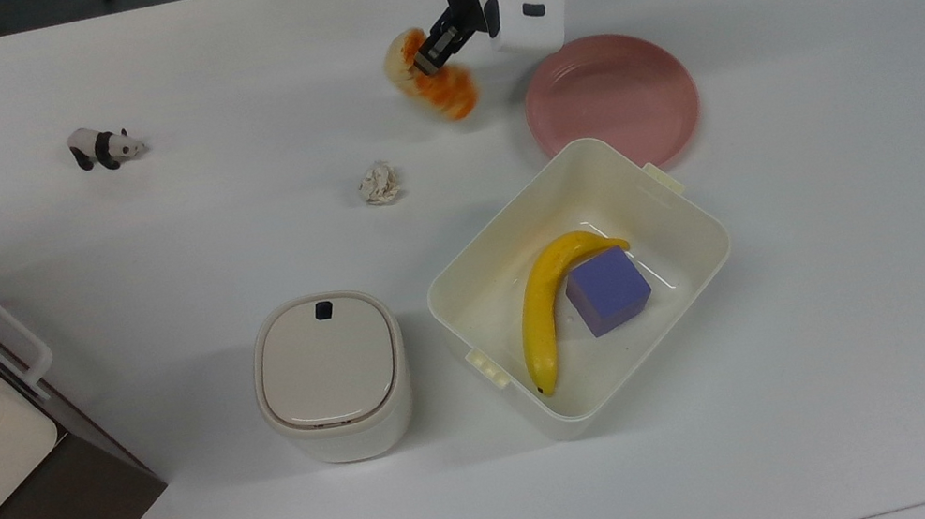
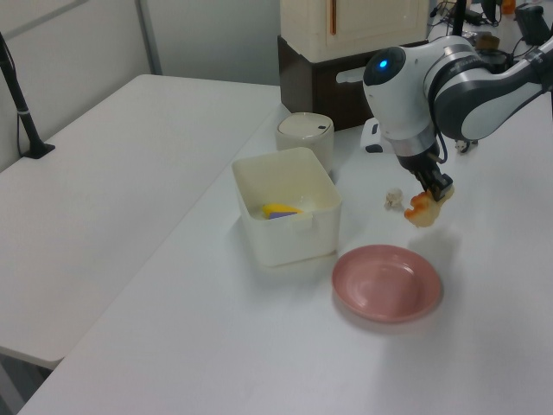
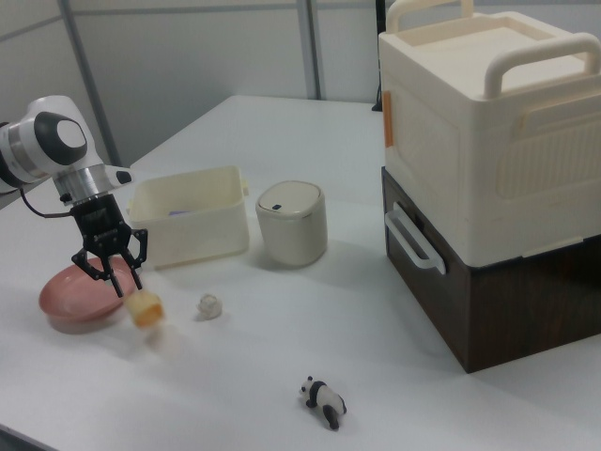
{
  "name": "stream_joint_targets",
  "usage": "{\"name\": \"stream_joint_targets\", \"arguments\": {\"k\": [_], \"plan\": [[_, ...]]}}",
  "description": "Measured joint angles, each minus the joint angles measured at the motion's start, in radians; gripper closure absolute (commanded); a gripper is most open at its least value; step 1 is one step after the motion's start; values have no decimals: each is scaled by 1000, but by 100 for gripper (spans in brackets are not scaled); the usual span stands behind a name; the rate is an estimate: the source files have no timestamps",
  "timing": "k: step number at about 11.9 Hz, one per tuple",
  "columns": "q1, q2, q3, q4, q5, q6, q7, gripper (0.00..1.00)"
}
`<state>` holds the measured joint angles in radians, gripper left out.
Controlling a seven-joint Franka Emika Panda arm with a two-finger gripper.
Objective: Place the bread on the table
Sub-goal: 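Lower the bread roll onto the table and open the gripper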
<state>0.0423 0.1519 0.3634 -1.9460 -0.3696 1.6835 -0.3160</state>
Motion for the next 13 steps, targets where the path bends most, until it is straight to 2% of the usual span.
{"name": "stream_joint_targets", "arguments": {"k": [5,8,13], "plan": [[-6,0,-1,19,-7,0,-10,18],[-47,-1,-4,85,-7,0,-10,5],[-156,-1,-11,216,28,0,-12,0]]}}
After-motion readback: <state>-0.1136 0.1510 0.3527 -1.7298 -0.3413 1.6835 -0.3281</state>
